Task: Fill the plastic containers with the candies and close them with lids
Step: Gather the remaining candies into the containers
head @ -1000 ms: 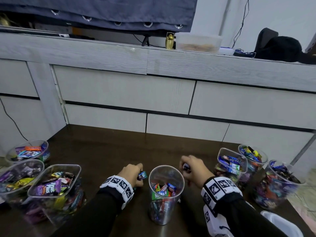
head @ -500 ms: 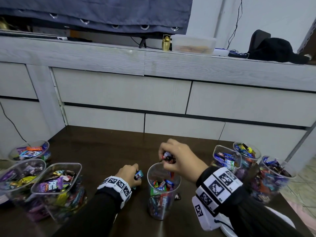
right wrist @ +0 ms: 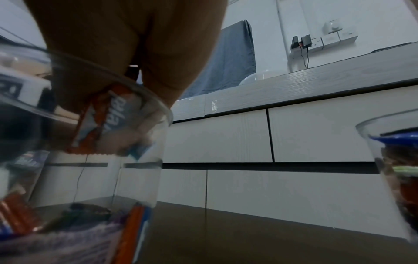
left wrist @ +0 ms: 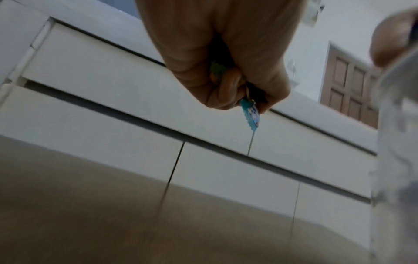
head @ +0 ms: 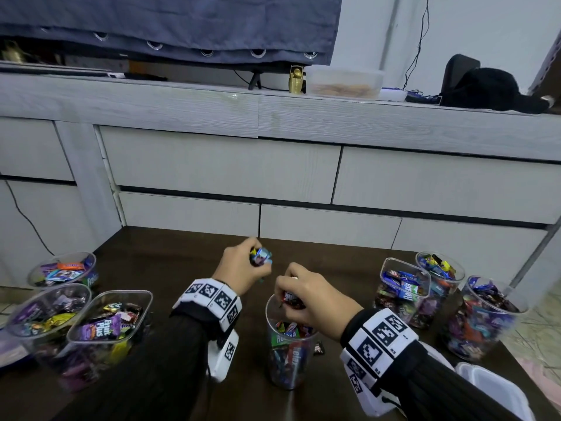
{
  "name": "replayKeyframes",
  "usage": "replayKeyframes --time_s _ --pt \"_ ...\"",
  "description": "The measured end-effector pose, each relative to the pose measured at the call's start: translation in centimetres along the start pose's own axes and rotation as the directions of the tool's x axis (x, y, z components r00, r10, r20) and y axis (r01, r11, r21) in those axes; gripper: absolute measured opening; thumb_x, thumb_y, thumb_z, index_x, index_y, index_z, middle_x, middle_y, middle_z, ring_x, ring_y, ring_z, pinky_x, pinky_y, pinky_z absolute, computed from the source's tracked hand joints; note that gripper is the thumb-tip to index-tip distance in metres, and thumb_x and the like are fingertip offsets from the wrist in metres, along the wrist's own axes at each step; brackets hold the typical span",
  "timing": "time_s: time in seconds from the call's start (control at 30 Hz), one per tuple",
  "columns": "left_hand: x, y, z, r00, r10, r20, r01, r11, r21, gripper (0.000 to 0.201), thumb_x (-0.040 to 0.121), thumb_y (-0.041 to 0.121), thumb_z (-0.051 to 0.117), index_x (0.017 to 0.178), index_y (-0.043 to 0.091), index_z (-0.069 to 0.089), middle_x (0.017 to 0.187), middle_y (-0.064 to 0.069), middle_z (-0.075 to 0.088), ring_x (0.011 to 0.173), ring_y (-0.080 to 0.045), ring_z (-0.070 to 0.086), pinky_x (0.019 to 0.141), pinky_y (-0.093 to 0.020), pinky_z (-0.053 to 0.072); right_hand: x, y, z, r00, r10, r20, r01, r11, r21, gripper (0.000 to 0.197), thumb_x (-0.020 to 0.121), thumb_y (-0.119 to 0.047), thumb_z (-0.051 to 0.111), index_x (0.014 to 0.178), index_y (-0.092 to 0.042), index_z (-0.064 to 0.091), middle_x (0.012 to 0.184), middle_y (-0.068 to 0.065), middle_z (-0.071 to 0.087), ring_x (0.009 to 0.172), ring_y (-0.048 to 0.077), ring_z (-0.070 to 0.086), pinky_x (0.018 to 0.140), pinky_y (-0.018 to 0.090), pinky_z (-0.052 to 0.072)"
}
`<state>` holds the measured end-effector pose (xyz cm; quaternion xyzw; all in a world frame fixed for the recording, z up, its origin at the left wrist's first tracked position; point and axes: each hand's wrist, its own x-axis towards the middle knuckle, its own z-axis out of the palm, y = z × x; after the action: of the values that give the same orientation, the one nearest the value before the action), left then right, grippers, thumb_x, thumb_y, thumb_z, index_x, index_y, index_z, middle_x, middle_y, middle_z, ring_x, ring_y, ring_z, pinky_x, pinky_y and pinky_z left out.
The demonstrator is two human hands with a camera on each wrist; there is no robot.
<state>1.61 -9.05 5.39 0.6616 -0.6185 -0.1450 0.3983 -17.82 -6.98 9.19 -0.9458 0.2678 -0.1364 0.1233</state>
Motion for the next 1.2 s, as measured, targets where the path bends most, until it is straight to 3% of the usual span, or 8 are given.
replayKeyframes --time_s 0.07,0.23,0.43,0.6,0.7,0.8,0.87,1.2 --pt "0.7 1.5 -0.7 0.998 0.059 -0.037 -0.060 0.998 -0.018 0.024 0.078 0.021 0.075 0.087 0.017 0.054 0.074 0.003 0.064 0.068 -0.008 0.062 0.055 -0.008 0.044 0.0 0.1 0.1 1.000 -0.007 0.016 0.007 1.000 0.008 0.013 0.088 -0.016 0.059 0.100 -0.013 0.056 0.107 0.003 0.043 0.092 0.018 0.052 0.081 0.026 0.046" --pt "1.2 4.2 -1.3 0.981 0.170 -0.096 -0.174 0.984 -0.040 0.026 0.077 0.019 0.075 0.084 0.019 0.050 0.064 0.013 0.057 0.057 0.002 0.054 0.052 -0.007 0.040 -0.2 0.6 0.3 0.999 -0.047 0.020 0.046 0.999 0.017 0.011 0.087 -0.020 0.061 0.096 -0.014 0.059 0.097 -0.004 0.047 0.088 0.014 0.053 0.079 0.027 0.048" --pt "0.6 5.3 -1.6 0.974 0.221 -0.052 -0.225 0.969 -0.101 0.026 0.079 0.018 0.077 0.090 0.018 0.054 0.071 0.015 0.058 0.065 0.010 0.059 0.053 -0.007 0.044 -0.7 1.4 0.5 0.998 -0.063 0.002 0.062 0.993 0.095 0.023 0.084 -0.030 0.066 0.105 -0.022 0.063 0.097 -0.007 0.058 0.088 0.006 0.055 0.080 0.022 0.049" --pt "0.0 6.2 -2.0 0.969 0.246 -0.006 -0.245 0.961 -0.128 0.025 0.080 0.020 0.076 0.088 0.020 0.052 0.074 0.013 0.060 0.066 0.001 0.060 0.055 -0.007 0.043 -1.9 1.9 0.1 0.975 -0.064 -0.215 0.107 0.976 0.192 0.013 0.080 -0.031 0.073 0.085 -0.020 0.069 0.096 -0.007 0.066 0.091 0.002 0.060 0.084 0.024 0.048" --pt "-0.7 6.5 -1.9 0.963 0.267 0.043 -0.259 0.955 -0.146 0.029 0.081 0.021 0.076 0.083 0.031 0.049 0.076 0.010 0.062 0.069 -0.002 0.060 0.058 -0.007 0.043 -3.0 3.0 0.1 0.935 0.077 -0.345 0.041 0.946 0.322 0.026 0.070 -0.041 0.079 0.078 -0.023 0.062 0.099 -0.009 0.061 0.097 0.003 0.058 0.085 0.022 0.046" --pt "-2.0 6.6 -1.4 0.943 0.318 0.102 -0.294 0.936 -0.195 0.031 0.081 0.018 0.076 0.080 0.033 0.048 0.076 0.007 0.063 0.066 -0.002 0.059 0.060 -0.010 0.045 -4.0 4.2 0.7 0.960 0.235 -0.152 -0.147 0.885 0.442 0.072 0.052 -0.061 0.080 0.110 -0.032 0.048 0.117 -0.015 0.052 0.112 -0.002 0.050 0.096 0.017 0.041" --pt "-2.9 6.4 -0.7 0.917 0.368 0.154 -0.333 0.919 -0.212 0.030 0.079 0.016 0.075 0.079 0.031 0.049 0.073 0.008 0.061 0.063 0.000 0.055 0.060 -0.012 0.044 -4.3 4.7 1.6 0.968 0.250 0.021 -0.226 0.833 0.505 0.092 0.048 -0.059 0.084 0.125 -0.035 0.038 0.126 -0.020 0.050 0.117 -0.008 0.048 0.099 0.015 0.039" --pt "-4.4 5.9 1.2 0.729 0.528 0.436 -0.612 0.788 0.069 0.019 0.080 0.030 0.065 0.089 0.021 0.051 0.085 0.007 0.056 0.074 -0.009 0.052 0.068 -0.030 0.047 -4.1 4.2 4.0 0.965 0.250 0.080 -0.245 0.744 0.622 0.089 0.058 -0.041 0.089 0.130 -0.037 0.036 0.118 -0.010 0.063 0.109 0.002 0.060 0.094 0.026 0.050"
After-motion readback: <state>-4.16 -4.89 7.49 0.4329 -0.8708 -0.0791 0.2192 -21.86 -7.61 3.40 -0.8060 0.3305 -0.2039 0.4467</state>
